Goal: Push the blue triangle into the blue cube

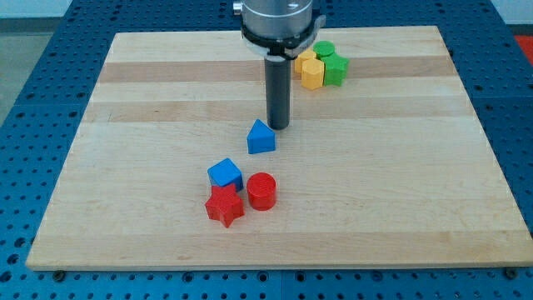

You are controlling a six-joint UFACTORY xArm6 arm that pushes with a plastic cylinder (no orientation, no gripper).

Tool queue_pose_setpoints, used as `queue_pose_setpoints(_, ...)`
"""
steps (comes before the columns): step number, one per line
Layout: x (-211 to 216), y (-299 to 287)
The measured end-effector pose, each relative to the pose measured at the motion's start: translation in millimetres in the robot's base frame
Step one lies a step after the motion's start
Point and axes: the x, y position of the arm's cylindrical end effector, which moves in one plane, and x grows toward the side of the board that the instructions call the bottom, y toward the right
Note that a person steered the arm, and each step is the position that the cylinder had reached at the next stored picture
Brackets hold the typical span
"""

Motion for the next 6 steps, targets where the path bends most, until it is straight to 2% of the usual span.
queue_pose_setpoints(2, 7, -12)
queue_pose_setpoints(6, 61, -28)
